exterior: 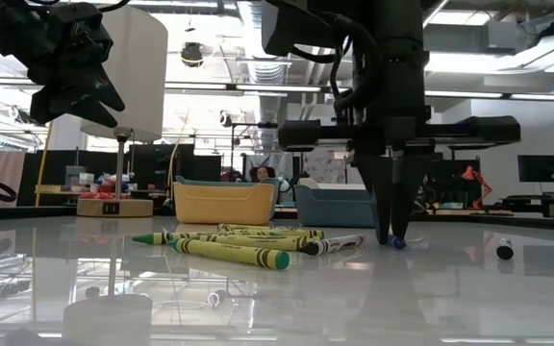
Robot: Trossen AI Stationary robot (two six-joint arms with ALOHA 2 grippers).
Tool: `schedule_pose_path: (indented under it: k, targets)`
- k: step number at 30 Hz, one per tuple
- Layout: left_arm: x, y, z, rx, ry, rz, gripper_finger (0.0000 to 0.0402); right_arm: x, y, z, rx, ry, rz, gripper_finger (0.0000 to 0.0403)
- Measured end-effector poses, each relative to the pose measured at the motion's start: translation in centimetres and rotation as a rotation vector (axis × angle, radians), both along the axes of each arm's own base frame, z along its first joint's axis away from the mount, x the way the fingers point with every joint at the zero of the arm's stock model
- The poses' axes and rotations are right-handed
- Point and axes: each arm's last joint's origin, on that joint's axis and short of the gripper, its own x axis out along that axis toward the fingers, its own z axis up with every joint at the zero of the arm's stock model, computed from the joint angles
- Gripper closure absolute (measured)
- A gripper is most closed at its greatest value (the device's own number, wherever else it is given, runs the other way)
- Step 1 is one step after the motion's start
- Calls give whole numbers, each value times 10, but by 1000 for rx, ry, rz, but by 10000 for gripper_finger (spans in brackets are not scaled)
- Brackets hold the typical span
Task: Sort crayons
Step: Put the blue crayon into the yellow bin
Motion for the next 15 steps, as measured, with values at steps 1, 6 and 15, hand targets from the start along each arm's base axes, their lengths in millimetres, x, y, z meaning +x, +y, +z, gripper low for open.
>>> schedule_pose_path:
  k: [1,6,15]
  targets:
    - [0,0,0,0,-1,0,242,1,0,1,-3,-3,12,399]
    - [0,0,0,0,0,0,242,3,-4,11,-42,26,36,400]
    - [0,0,0,0,-1,1,242,16,-26,39,-86,10,198,401]
